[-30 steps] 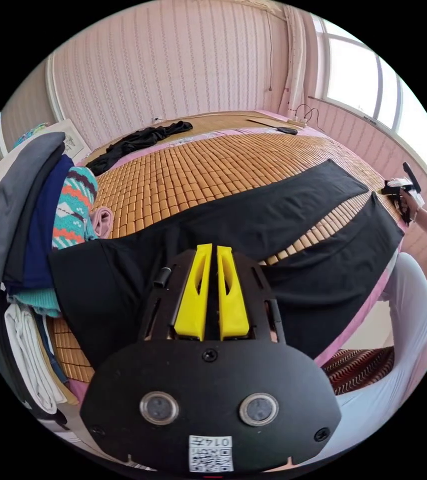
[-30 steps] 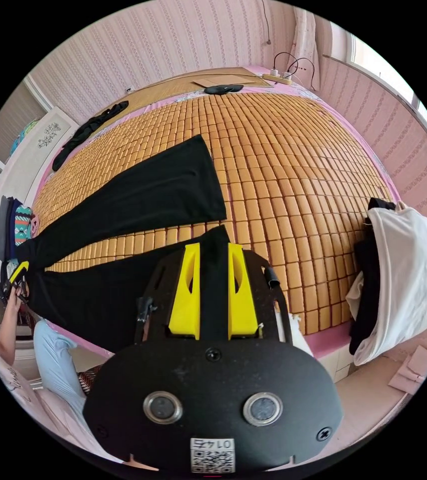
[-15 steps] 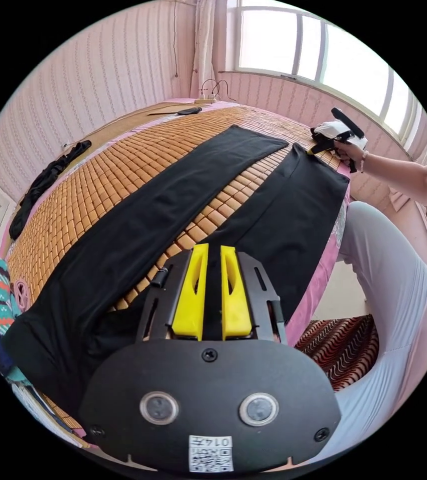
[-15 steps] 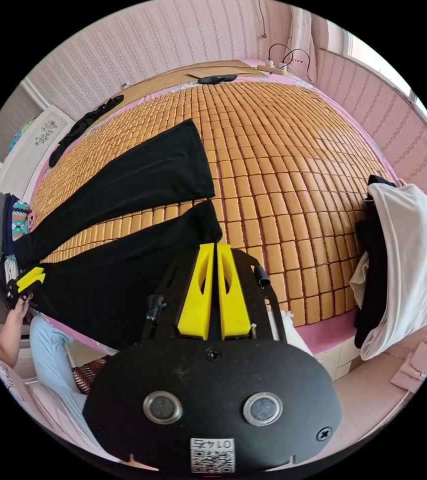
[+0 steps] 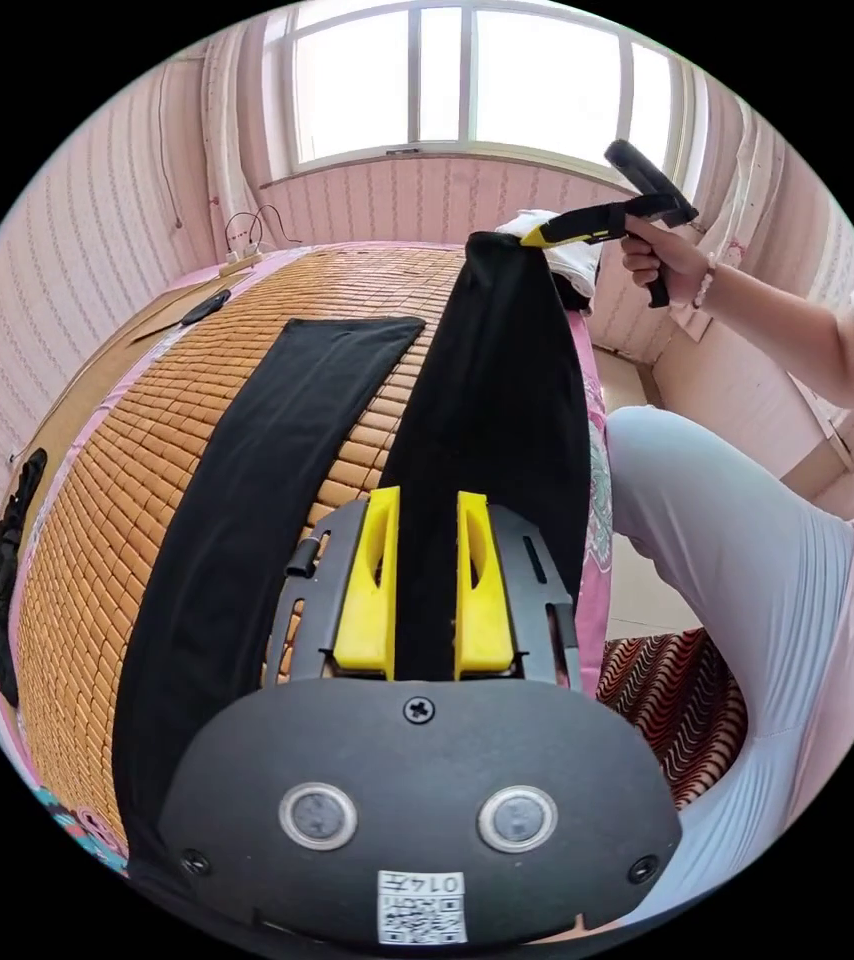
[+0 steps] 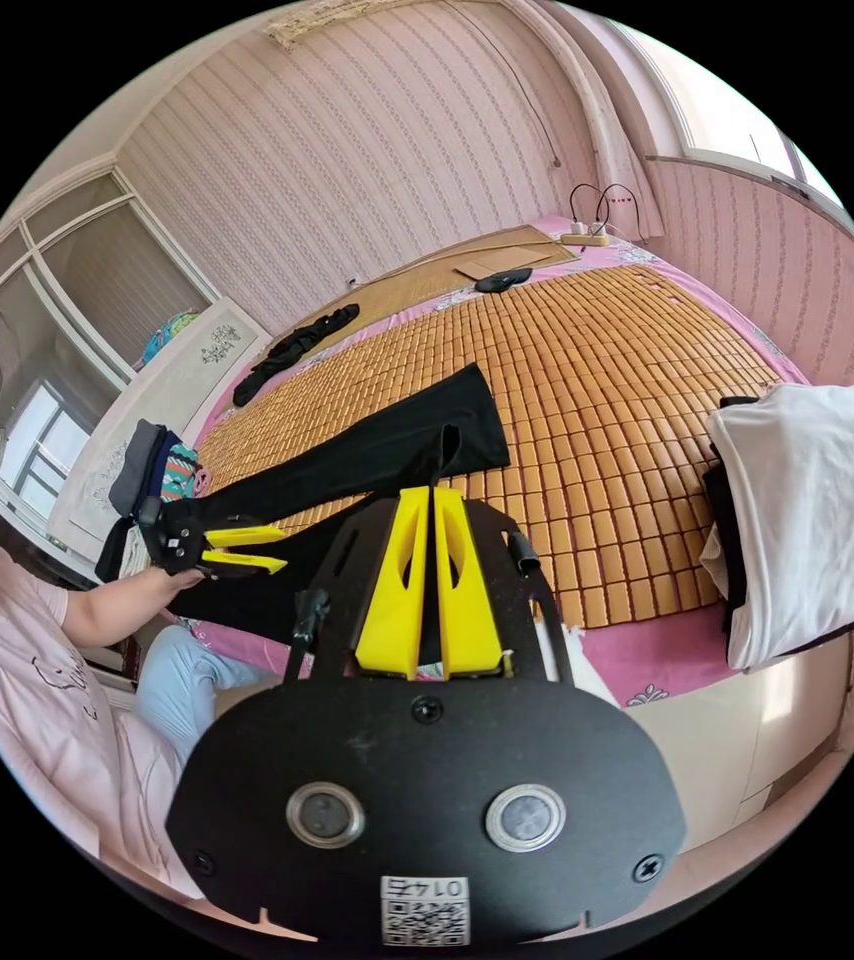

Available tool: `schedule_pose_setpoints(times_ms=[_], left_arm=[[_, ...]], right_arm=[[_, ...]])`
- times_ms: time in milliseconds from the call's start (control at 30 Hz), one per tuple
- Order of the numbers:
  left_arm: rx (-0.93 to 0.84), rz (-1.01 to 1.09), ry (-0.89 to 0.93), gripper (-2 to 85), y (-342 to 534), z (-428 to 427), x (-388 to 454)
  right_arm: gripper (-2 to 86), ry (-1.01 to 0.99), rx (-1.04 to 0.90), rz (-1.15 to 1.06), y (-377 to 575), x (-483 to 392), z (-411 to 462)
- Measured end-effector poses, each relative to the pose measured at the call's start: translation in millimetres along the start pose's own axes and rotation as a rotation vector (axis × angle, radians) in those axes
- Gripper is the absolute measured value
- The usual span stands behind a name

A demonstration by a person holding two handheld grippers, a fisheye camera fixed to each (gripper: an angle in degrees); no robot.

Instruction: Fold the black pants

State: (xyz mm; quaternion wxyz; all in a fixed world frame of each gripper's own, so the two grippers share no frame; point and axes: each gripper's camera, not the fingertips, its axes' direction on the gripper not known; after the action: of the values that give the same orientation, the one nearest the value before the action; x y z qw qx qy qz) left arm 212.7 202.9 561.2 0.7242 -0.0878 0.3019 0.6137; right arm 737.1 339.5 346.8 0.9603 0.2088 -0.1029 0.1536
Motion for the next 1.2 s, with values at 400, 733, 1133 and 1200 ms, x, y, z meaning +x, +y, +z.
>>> schedule_pose_setpoints(times_ms=[400, 733, 1133, 1200], left_arm=[[-0.104, -0.077, 0.213, -0.7, -30, 42, -28], [-0.070, -0.194, 0.257, -0.9, -45, 45, -73], [-0.202, -0.351, 0.294, -0.9, -36, 127, -112], [-0.202, -0.348, 0.293, -0.9, -36, 128, -111]], right_arm=[[0.2, -0.039, 0.011, 0.067, 43, 40, -44], [0.8, -0.061, 0.108, 0.153, 35, 64, -68], [11.3, 0.024, -0.074, 0.189, 77, 98, 8], [9.0, 0.039, -0.181, 0.145, 75, 92, 27]])
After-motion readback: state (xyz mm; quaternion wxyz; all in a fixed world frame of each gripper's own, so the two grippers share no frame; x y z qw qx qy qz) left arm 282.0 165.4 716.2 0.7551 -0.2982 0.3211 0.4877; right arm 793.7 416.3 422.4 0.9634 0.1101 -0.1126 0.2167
